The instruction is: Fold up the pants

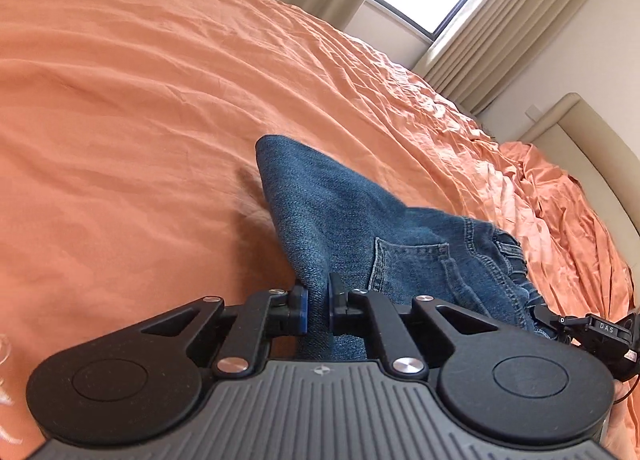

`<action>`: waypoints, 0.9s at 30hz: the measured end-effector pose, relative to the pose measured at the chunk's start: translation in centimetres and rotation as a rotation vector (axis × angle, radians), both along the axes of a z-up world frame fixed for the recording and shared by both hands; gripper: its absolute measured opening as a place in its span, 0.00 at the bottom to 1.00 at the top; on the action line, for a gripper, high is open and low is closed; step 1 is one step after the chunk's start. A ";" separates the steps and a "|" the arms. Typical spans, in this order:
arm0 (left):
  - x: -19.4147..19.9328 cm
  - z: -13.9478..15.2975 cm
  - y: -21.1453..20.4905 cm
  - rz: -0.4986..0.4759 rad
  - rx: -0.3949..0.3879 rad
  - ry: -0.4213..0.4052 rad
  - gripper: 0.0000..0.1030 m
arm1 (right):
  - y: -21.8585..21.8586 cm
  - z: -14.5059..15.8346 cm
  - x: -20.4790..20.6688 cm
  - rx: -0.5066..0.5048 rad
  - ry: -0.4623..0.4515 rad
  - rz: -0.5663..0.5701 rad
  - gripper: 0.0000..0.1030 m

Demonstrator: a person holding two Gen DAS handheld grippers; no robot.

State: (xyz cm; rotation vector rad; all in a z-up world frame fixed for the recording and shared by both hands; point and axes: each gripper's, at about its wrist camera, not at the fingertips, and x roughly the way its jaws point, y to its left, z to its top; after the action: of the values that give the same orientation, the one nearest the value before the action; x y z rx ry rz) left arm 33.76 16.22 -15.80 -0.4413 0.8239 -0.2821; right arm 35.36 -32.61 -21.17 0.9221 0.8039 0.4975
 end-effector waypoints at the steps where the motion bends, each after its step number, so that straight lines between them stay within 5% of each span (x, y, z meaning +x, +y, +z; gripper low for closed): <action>1: -0.4 0.4 0.0 -0.003 0.002 -0.005 0.08 | 0.2 0.3 -0.6 0.000 0.003 -0.001 0.19; 13: -5.3 4.9 3.3 -0.024 0.038 -0.072 0.08 | 6.0 6.1 -4.2 -0.031 -0.055 0.091 0.19; 27: -3.2 10.1 19.0 0.151 0.123 -0.095 0.08 | 24.2 9.9 2.3 -0.030 -0.182 0.262 0.19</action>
State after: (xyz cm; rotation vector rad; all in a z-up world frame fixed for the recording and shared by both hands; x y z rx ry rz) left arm 30.53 35.26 -5.69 -0.3694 0.7066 -0.1107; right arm 37.69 -8.43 -11.28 0.7349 0.7672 0.7849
